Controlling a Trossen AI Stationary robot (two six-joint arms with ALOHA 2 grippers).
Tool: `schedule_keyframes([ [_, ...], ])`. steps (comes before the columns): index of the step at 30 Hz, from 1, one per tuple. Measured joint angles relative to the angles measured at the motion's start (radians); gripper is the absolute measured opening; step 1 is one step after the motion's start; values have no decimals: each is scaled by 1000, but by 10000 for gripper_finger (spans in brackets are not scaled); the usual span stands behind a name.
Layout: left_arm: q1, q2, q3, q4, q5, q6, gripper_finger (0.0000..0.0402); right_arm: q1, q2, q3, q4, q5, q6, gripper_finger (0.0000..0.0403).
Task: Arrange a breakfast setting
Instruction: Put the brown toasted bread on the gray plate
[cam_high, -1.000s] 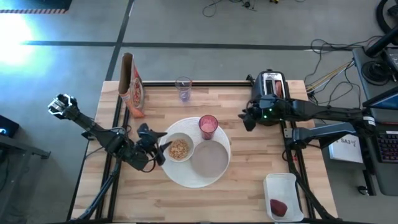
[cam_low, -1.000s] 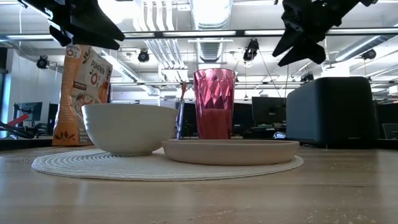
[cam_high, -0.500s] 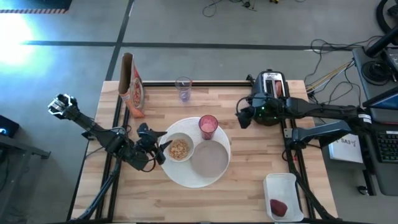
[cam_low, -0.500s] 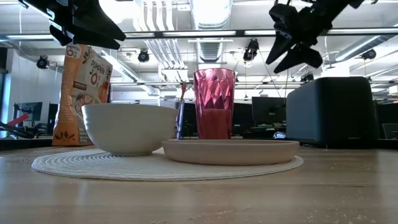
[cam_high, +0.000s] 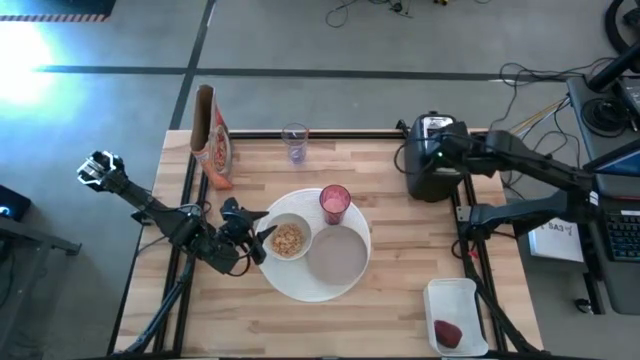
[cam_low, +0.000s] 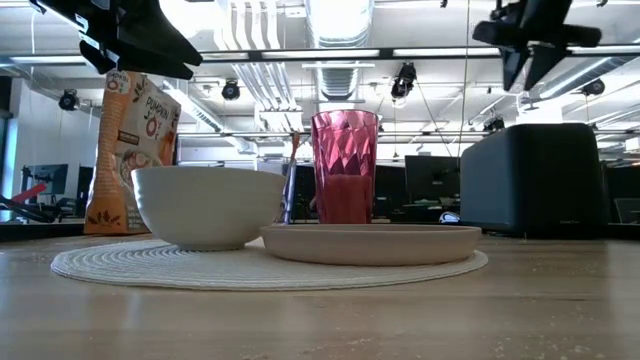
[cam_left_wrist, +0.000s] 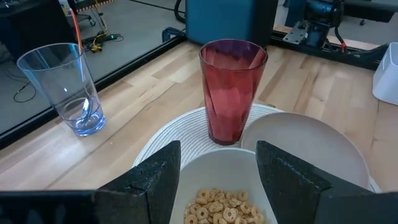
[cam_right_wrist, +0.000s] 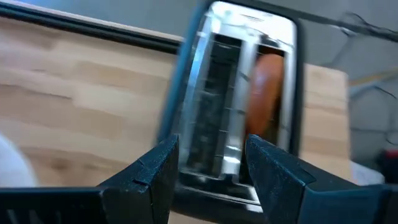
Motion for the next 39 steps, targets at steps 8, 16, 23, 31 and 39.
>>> schedule_keyframes([
  [8,0,0,0,6,0,0,194,-180,53,-9,-24,-2,-91,176],
  [16,0,0,0,1,0,3,194,-339,133,-9,-22,-34,-187,175],
  [23,0,0,-1,-23,1,3,194,-384,185,-9,28,-55,-232,175],
  [31,0,0,-3,-24,11,3,194,-455,239,-9,37,-54,-238,175],
  [39,0,0,-22,-24,12,1,194,-466,281,-9,61,-50,-261,165],
])
